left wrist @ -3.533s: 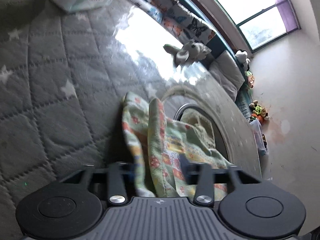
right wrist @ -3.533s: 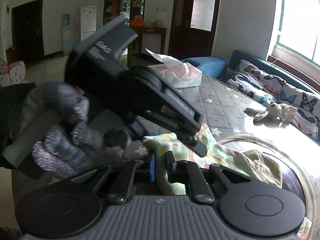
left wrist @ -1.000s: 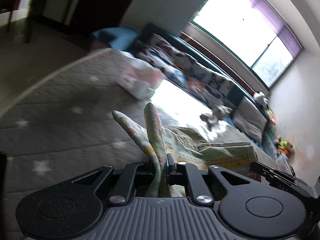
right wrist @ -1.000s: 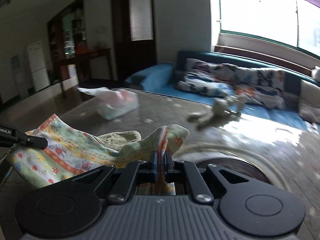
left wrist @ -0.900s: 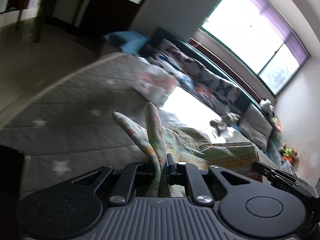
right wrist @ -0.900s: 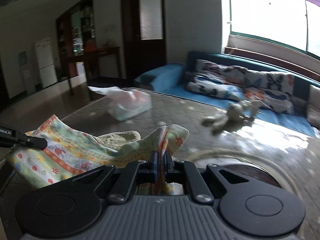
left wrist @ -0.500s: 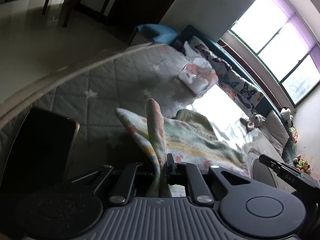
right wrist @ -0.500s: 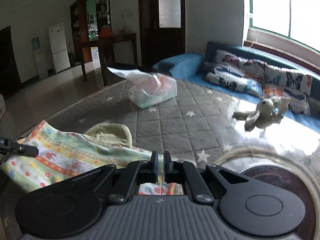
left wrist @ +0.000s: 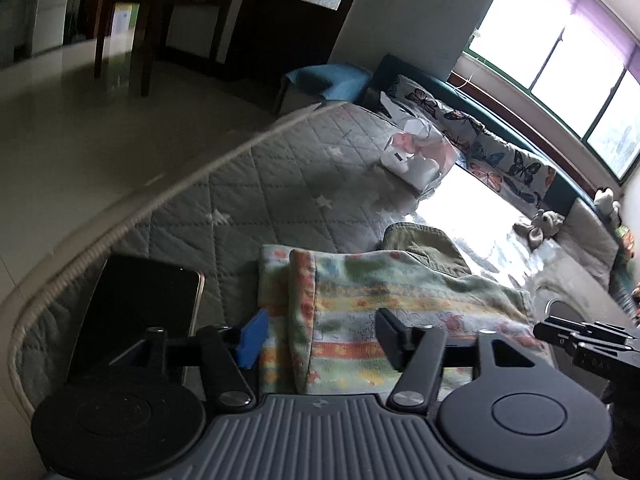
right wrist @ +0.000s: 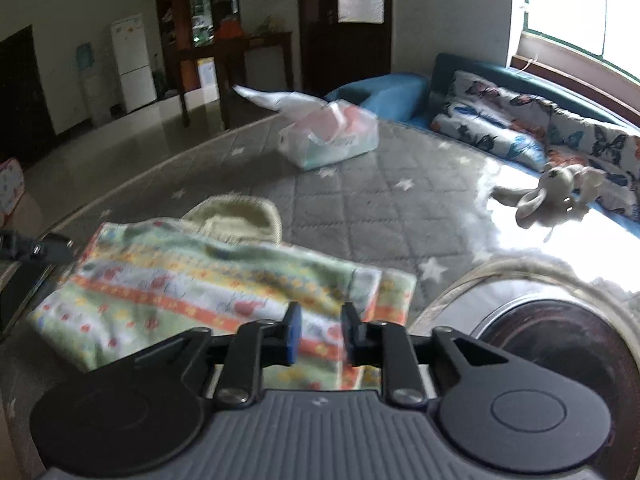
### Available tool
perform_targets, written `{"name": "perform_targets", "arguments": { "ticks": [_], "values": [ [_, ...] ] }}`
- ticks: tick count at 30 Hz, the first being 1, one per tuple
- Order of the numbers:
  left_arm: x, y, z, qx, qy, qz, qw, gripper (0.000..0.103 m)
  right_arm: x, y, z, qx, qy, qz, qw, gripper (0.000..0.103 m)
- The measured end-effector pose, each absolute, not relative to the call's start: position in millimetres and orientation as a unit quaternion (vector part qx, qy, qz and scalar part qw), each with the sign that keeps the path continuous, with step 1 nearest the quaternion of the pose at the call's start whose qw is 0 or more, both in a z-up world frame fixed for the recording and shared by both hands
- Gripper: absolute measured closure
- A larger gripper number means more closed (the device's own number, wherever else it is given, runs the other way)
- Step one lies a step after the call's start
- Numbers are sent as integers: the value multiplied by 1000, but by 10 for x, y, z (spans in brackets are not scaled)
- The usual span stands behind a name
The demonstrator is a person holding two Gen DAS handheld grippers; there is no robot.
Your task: Fold clothes
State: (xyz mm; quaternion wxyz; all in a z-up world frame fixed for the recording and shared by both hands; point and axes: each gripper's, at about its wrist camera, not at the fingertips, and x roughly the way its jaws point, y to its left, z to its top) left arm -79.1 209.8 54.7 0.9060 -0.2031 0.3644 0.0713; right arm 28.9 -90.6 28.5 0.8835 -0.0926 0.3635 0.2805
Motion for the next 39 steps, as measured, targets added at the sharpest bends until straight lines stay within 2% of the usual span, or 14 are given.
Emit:
{"name": "perform_targets", "arguments": {
  "ticks": [6, 20, 29, 35, 39],
  "values": [
    [-746, 1855, 564, -177, 363, 49, 913, 32, 114, -871, 209, -106, 374, 306, 869, 70],
    [-760, 1094, 386, -77, 372, -12, 925, 32, -236, -691, 150, -123, 360, 349, 856, 70],
    [-816, 1004, 328, -48, 369, -6, 928, 30, -325, -702, 124, -129, 359, 353, 854, 68],
    [-840, 986, 343, -46, 370, -4, 928, 25, -358, -769, 127, -126, 359, 351, 856, 64],
    [-861, 947, 349, -43, 369, -3, 928, 19, -376, -830, 86, -127, 364, 346, 855, 57]
  ]
}}
